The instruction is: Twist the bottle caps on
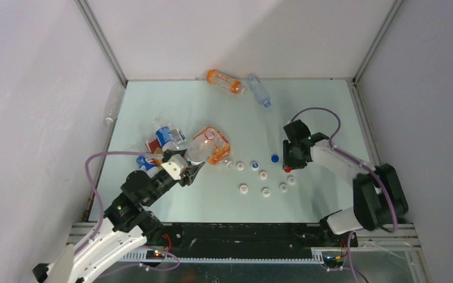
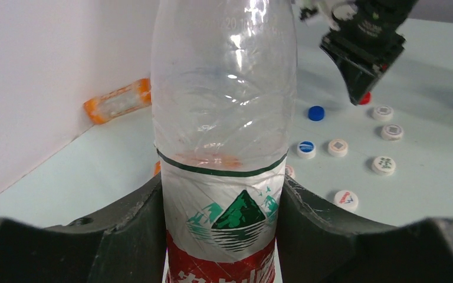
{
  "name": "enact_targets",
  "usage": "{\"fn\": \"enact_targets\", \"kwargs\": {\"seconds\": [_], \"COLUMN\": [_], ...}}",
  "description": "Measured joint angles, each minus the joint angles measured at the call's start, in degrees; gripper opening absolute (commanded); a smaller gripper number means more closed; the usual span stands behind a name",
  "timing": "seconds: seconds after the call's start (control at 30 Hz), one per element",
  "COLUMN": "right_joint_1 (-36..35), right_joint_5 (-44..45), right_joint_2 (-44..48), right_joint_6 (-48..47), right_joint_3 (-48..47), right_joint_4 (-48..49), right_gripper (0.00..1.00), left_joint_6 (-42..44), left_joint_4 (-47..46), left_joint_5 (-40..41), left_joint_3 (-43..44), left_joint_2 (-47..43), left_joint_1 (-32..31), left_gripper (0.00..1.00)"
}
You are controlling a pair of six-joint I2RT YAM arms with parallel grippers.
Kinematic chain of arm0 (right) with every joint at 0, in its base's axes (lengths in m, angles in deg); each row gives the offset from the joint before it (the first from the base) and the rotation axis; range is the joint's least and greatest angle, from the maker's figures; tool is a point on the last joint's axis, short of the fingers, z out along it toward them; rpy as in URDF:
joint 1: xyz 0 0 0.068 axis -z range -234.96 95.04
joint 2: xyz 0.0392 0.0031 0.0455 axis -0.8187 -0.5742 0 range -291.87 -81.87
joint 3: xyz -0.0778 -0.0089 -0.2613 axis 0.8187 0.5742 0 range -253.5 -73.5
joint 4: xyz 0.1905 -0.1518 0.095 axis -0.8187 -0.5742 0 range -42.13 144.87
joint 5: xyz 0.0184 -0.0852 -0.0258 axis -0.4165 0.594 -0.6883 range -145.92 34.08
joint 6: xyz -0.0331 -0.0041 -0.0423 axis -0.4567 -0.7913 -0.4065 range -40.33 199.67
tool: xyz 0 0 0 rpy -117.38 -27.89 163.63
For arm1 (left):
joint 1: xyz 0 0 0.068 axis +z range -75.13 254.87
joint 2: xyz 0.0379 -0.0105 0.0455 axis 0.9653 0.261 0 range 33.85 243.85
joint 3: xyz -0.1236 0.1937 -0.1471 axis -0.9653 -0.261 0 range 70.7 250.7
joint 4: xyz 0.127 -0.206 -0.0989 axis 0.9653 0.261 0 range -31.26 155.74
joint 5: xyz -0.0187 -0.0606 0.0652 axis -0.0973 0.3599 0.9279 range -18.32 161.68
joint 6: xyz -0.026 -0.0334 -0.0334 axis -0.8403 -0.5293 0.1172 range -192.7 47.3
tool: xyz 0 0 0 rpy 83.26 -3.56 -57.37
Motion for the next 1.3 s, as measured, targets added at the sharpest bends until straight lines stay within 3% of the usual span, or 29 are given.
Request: {"fn": "enact_targets", "kwargs": {"seconds": [0.27,0.43,0.8,1.3], "right_joint_1": [-9.4,-17.2,-29.5,-31.6], "right_joint_5": [-0.1,-0.3,-5.4,-14.9], "right_joint_2": [22.1,30.7,34.9,38.1], "right_joint_6": [-6.0,-11.3,-21.5,-31.2], "right_joint_3": [-5.1,-8.6,-11.5,-13.2], "right_joint_4": [-2.7,-3.7,-4.5,0.8], "right_gripper": [0.07,0.07,0.07,0.07], "left_joint_6": [0.6,3.4,9.7,13.4], "left_joint_4": [-13.2,-16.2,-15.8,-13.9], "left_joint_5": [-8.8,-13.6,-17.4,-17.3], "left_joint_3": [-2.1,-2.9,-2.9,-3.2], "left_joint_2": [11.2,15.2,16.9,18.1], "left_joint_1": [0.0,0.0,-1.0,-5.6], "left_gripper": [0.54,0.51,0.50,0.49]}}
